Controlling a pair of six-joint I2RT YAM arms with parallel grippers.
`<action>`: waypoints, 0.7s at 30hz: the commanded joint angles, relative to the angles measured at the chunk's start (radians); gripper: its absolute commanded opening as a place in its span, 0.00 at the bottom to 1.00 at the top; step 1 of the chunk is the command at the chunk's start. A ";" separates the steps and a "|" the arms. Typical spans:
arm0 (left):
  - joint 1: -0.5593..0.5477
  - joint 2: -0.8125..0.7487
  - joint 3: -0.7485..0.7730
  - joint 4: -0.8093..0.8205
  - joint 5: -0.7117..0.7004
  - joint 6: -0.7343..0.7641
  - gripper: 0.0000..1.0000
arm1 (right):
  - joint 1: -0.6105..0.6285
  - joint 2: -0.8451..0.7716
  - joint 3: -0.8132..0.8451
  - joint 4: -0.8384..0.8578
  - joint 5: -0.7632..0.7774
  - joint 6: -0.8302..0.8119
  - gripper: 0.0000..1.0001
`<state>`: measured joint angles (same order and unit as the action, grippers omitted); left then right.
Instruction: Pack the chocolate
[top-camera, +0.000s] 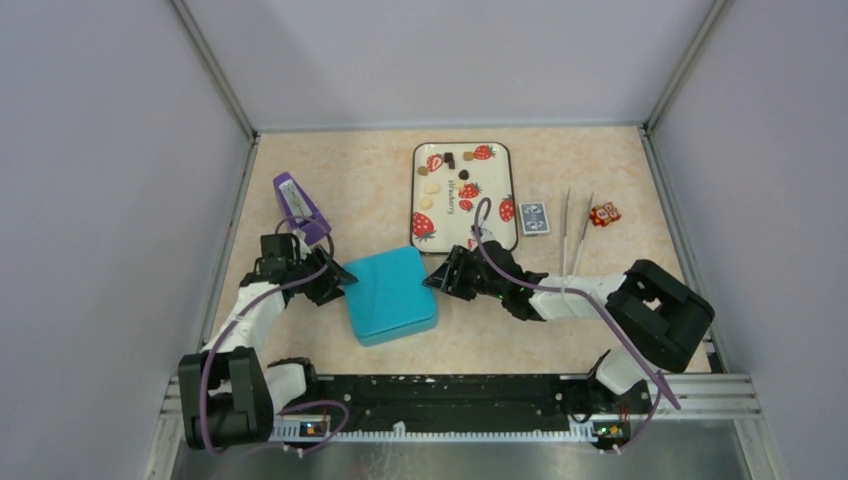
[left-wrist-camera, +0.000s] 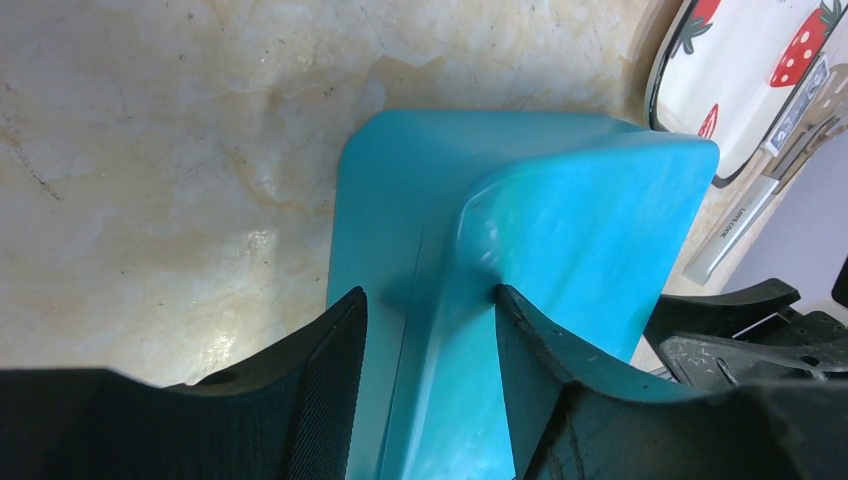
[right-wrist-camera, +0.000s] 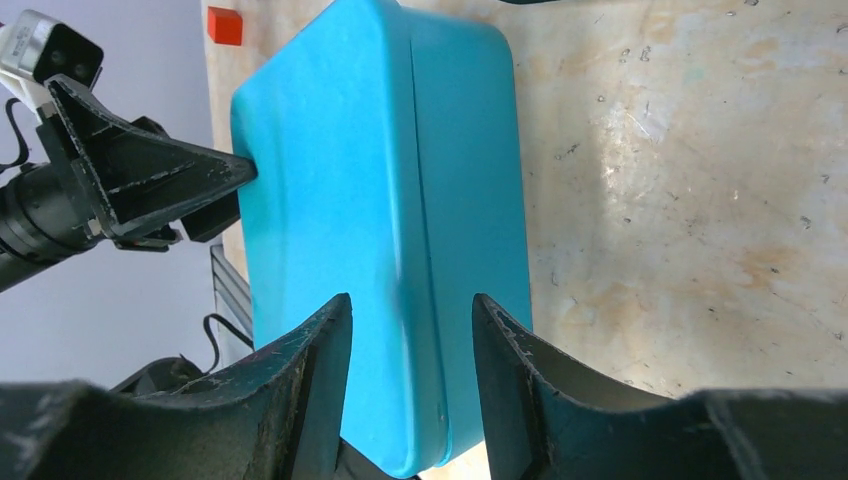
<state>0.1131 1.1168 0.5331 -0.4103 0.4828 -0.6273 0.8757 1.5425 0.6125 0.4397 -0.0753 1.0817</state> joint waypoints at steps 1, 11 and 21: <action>0.000 -0.021 0.025 -0.011 0.005 0.001 0.56 | 0.011 0.005 0.055 -0.021 0.010 -0.031 0.46; -0.001 -0.044 0.041 -0.063 -0.045 0.019 0.56 | 0.012 0.002 0.073 -0.071 0.025 -0.069 0.47; -0.001 -0.126 0.070 -0.176 -0.053 0.055 0.56 | 0.013 -0.212 0.084 -0.132 0.095 -0.262 0.55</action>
<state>0.1131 1.0302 0.5667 -0.5362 0.4347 -0.6003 0.8757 1.4178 0.6453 0.2672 0.0341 0.9504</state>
